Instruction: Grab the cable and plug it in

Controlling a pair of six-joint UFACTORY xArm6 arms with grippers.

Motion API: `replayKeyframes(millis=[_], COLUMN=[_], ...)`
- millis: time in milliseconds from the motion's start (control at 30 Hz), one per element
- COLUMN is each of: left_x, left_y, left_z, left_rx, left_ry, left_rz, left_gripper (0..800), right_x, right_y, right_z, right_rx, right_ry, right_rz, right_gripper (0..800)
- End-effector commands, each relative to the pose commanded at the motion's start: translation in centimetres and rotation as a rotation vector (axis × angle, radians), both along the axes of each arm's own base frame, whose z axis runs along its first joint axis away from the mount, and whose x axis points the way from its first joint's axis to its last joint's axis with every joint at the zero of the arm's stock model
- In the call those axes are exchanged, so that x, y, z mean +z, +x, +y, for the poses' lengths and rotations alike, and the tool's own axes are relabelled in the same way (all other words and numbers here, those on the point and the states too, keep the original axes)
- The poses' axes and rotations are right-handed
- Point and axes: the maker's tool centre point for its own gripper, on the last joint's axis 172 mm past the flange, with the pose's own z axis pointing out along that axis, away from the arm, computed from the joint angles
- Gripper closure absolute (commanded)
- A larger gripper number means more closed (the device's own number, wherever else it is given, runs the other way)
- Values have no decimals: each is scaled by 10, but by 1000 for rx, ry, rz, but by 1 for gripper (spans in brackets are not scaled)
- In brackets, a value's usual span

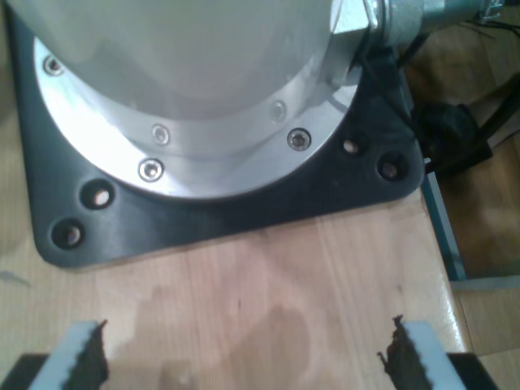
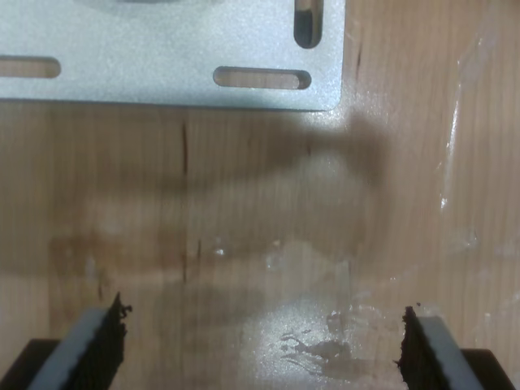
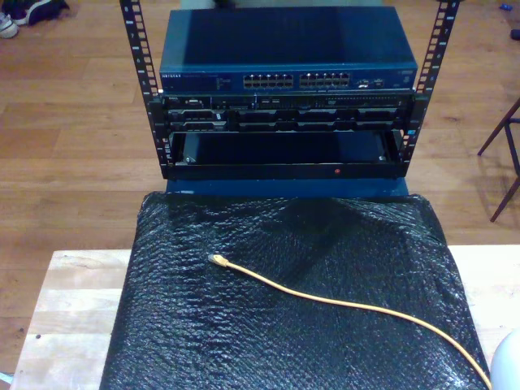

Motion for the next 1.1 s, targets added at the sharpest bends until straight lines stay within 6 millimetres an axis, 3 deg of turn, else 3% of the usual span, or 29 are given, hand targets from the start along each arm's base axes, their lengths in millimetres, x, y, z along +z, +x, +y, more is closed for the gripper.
replayKeyframes(millis=[867, 1100], left_x=[0, 9], left_y=[-1, 1], left_z=[-3, 12], left_rx=[1, -2], left_ry=[-10, 39], left_rz=[5, 0], left_gripper=[2, 1], right_x=[5, 14], right_y=[0, 1], right_z=[-6, -18], right_rx=[0, 1], right_ry=[-14, -56], right_rz=[1, 0], right_gripper=[1, 1])
